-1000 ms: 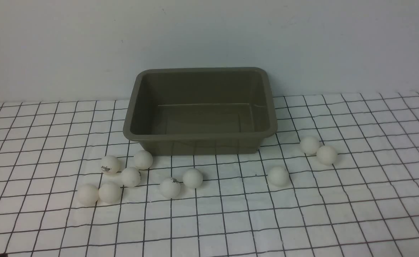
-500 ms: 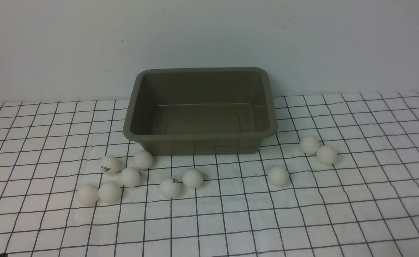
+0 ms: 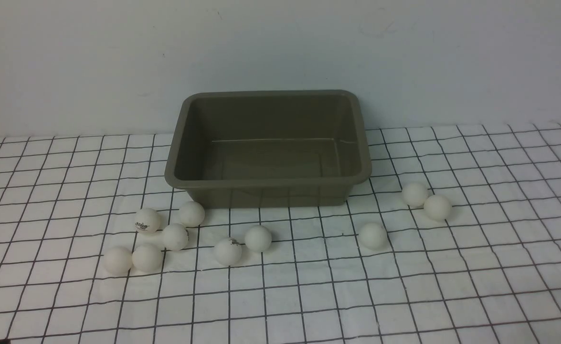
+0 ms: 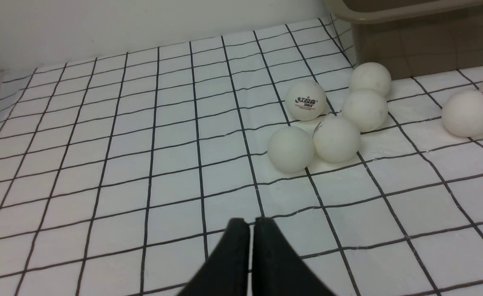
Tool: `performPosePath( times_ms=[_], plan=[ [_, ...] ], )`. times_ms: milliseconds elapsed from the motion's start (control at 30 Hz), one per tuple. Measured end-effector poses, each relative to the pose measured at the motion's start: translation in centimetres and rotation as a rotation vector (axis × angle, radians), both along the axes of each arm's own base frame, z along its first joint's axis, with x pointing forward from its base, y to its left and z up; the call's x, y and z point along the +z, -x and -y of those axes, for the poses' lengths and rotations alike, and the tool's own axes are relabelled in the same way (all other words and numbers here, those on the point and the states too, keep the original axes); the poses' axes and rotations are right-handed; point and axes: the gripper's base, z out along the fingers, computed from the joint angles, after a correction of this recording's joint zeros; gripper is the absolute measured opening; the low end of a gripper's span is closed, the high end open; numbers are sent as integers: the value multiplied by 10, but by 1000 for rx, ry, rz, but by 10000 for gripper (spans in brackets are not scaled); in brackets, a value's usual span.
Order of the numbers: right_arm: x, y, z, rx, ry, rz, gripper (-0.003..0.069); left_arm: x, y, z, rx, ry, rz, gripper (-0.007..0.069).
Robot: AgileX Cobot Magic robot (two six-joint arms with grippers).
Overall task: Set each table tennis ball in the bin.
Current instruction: Use the right arm to clamp the table tennis ball closest to it
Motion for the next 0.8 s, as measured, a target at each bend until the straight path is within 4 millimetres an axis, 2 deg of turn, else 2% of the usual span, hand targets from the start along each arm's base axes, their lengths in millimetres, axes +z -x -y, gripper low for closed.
performPosePath(
  times_ms=[100, 200, 267, 333, 433, 533, 800],
  plan=[
    [1, 0, -3, 4, -144, -4, -18, 0, 0, 0, 0, 0, 0, -5],
    [3, 0, -10, 19, -482, -18, -18, 0, 0, 0, 0, 0, 0, -5],
    [4, 0, -11, 23, -553, -17, -18, 0, 0, 0, 0, 0, 0, -5],
    [9, 1, -15, 36, -766, -14, -18, 0, 0, 0, 0, 0, 0, -5],
    [12, 1, -17, 48, -932, -17, -18, 0, 0, 0, 0, 0, 0, -5],
    [13, 1, -19, 55, -1025, -20, -18, 0, 0, 0, 0, 0, 0, -5],
    [16, 0, -15, 26, -1053, 24, -18, 0, 0, 0, 0, 0, 0, -5]
  ],
)
